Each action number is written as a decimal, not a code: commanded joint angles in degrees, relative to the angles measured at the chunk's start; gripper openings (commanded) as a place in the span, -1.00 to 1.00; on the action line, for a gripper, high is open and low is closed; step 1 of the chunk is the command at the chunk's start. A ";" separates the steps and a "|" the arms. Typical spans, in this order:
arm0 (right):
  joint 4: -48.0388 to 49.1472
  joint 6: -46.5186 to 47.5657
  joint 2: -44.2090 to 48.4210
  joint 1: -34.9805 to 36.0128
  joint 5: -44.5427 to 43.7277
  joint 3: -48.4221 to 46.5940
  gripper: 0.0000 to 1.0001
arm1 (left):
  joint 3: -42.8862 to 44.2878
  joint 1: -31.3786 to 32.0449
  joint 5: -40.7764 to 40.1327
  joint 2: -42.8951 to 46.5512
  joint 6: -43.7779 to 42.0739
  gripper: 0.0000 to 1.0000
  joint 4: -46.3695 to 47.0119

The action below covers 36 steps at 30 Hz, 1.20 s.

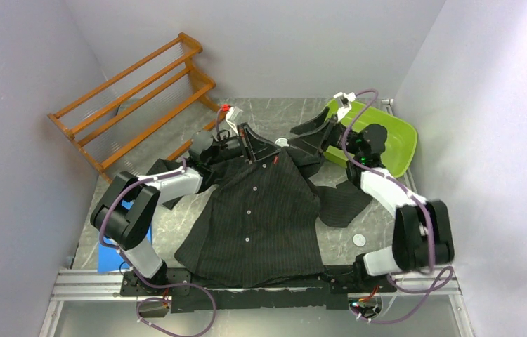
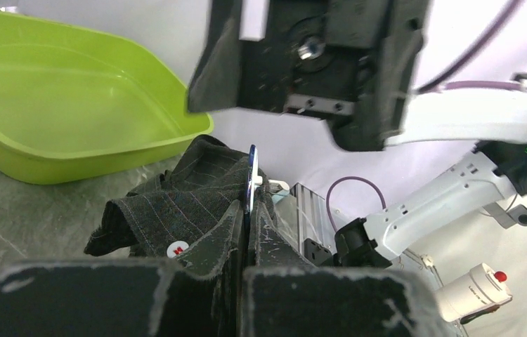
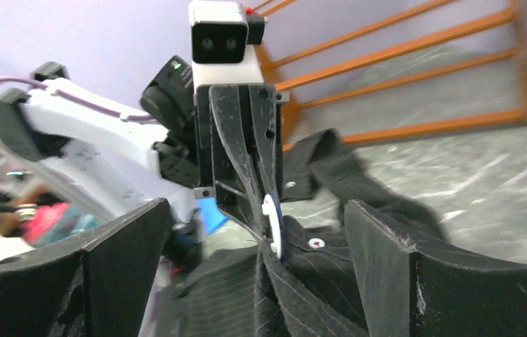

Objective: Pin the brooch onto the clothing
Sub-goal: Pin the brooch to the clothes.

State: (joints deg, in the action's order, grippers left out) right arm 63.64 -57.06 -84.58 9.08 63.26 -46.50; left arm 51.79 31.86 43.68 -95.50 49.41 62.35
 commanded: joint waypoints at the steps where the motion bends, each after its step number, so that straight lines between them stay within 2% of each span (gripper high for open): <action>1: -34.46 30.37 15.17 0.03 -13.59 -1.34 0.99 | 1.87 0.22 1.27 2.36 -2.39 -0.95 -0.53; 3: -44.02 36.30 19.63 0.14 -22.72 -1.92 1.00 | 2.06 0.20 1.58 2.91 -3.32 -0.95 -2.14; 6: -49.49 40.69 24.24 0.09 -29.55 -1.40 1.00 | 2.45 0.22 2.03 3.41 -3.94 -0.95 -3.53; 14: -41.38 42.07 29.88 0.05 -29.33 9.32 1.00 | 3.66 0.38 4.33 4.02 -5.88 -0.95 -7.02; 18: -33.48 43.15 31.74 0.02 -26.15 15.28 1.00 | 3.24 0.54 4.80 4.81 -7.57 -0.95 -7.53; 23: -27.89 44.37 31.10 0.05 -20.38 17.25 1.00 | 3.23 0.74 5.83 5.43 -9.58 -0.95 -8.92; 27: -26.93 47.00 27.44 0.09 -9.80 14.20 0.98 | 2.65 0.92 6.82 5.99 -11.08 -0.95 -8.19; 31: -26.95 45.39 23.00 0.11 -6.07 9.72 0.88 | 2.88 1.25 7.69 6.12 -12.40 -0.95 -8.42; 36: -19.30 38.68 18.65 0.14 -0.93 7.37 0.69 | 3.91 1.54 8.55 6.64 -14.59 -0.95 -10.75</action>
State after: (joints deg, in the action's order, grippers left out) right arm 34.74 -13.96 -63.88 9.28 55.24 -35.88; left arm 52.86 32.86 50.13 -91.70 37.89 51.48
